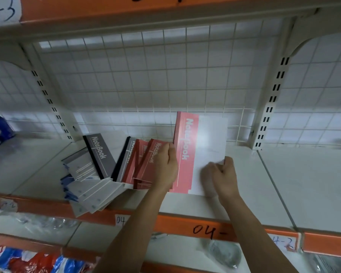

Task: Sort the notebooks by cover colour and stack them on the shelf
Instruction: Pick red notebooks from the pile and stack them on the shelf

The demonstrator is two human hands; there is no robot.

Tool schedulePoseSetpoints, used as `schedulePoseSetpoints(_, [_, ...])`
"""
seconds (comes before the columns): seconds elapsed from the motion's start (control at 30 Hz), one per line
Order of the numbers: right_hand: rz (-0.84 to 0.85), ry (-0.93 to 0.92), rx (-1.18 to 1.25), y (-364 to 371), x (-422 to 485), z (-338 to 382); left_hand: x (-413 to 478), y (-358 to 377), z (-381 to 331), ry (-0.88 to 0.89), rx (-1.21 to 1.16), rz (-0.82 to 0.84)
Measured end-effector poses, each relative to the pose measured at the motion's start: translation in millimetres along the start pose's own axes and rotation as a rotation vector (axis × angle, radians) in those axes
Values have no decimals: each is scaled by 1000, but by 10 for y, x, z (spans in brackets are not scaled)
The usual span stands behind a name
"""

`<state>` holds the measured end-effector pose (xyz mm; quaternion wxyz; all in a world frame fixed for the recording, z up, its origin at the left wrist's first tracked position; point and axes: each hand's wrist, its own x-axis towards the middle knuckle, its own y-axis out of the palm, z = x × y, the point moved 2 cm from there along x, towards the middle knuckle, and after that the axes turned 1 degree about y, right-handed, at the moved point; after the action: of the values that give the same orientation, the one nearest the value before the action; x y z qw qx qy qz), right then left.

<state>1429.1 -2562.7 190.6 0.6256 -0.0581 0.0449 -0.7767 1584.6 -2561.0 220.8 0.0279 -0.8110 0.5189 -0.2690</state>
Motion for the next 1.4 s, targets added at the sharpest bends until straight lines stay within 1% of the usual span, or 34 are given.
schedulePoseSetpoints(0.07, [-9,21,89,-33,25,4,2,0,8,-29,-68,13])
schedulePoseSetpoints(0.1, [3,25,104,-48,39,10,30,-20,43,-44,-12,20])
schedulePoseSetpoints(0.13, [14,9,90,-58,48,18,80,-46,106,-34,185,28])
schedulePoseSetpoints(0.17, [24,-18,65,-63,53,31,127,-75,191,-30,492,39])
schedulePoseSetpoints(0.2, [25,-45,41,-72,51,39,159,-101,283,-97,779,94])
schedulePoseSetpoints(0.23, [20,-64,27,-78,48,32,172,-114,368,-208,992,185])
schedulePoseSetpoints(0.27, [15,-76,24,-81,40,28,161,-122,422,-287,1109,263])
schedulePoseSetpoints(0.3, [15,-81,30,-81,37,17,133,-113,463,-318,1149,298])
schedulePoseSetpoints(0.33, [17,-87,38,-76,36,13,110,-92,471,-301,1170,298])
schedulePoseSetpoints(0.43, [4,-107,41,-61,45,3,114,-53,435,-199,1203,189])
schedulePoseSetpoints(0.5, [1,-110,40,-60,58,-13,143,-68,374,-190,1109,110])
schedulePoseSetpoints(0.53, [-2,-108,39,-59,62,-19,151,-68,350,-188,997,74])
schedulePoseSetpoints(0.6, [-1,-95,57,-47,72,-33,160,-75,288,-176,632,23])
schedulePoseSetpoints(0.67, [5,-77,89,-30,85,-46,128,-31,206,-203,218,66])
schedulePoseSetpoints(0.7, [5,-70,108,-24,96,-59,97,4,168,-196,86,97])
schedulePoseSetpoints(0.73, [3,-66,125,-21,102,-64,65,34,125,-151,36,114])
schedulePoseSetpoints(0.83, [-20,-66,199,-31,100,-42,-39,92,53,25,20,99])
schedulePoseSetpoints(0.9, [-12,-54,275,-80,104,26,-103,108,43,56,-103,77])
schedulePoseSetpoints(0.97, [18,-145,254,-148,134,125,-149,133,43,56,-186,68])
schedulePoseSetpoints(1.07, [-5,-268,143,-227,126,204,-169,211,-18,80,-201,37])
schedulePoseSetpoints(1.17, [-41,-291,89,-290,95,156,-190,320,-83,65,-196,24])
schedulePoseSetpoints(1.33, [-22,-144,21,-320,10,-15,-331,442,-34,-65,-171,0])
schedulePoseSetpoints(1.4, [-14,-123,19,-300,-27,-62,-354,445,-39,-98,-162,17])
